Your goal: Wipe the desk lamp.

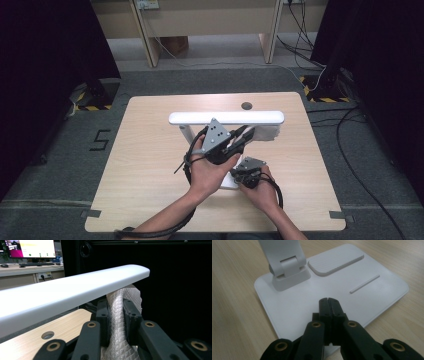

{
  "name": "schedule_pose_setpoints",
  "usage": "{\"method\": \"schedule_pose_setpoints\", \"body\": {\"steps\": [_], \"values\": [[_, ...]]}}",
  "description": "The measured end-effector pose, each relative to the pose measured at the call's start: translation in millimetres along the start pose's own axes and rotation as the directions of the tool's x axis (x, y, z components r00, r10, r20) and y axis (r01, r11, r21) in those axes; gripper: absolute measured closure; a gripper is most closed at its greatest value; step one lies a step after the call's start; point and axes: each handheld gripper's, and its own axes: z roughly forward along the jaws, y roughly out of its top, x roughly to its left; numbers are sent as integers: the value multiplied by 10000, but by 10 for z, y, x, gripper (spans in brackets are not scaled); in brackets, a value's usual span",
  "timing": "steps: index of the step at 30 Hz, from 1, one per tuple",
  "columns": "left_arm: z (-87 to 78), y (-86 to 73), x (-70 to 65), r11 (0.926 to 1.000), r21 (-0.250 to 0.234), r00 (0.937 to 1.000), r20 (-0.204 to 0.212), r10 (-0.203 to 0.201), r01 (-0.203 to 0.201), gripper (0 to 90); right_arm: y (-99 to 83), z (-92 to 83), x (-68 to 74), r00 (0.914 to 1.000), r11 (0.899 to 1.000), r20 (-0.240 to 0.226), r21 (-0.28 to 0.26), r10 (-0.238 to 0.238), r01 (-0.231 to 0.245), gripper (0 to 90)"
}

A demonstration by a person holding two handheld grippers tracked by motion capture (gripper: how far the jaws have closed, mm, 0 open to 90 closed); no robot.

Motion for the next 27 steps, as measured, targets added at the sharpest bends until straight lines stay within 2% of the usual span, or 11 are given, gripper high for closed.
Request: {"method": "schedule_pose_setpoints", "body": {"steps": [18, 27], "values": [[-118, -24, 92, 9998, -48, 9996, -216, -182, 181, 770, -1, 2, -3, 10000, 10000, -11, -34, -32, 32, 900], [-167, -33, 119, 9999, -62, 9994, -314, -138, 136, 770, -1, 2, -2, 10000, 10000, 8, -33, -40, 40, 900]]}}
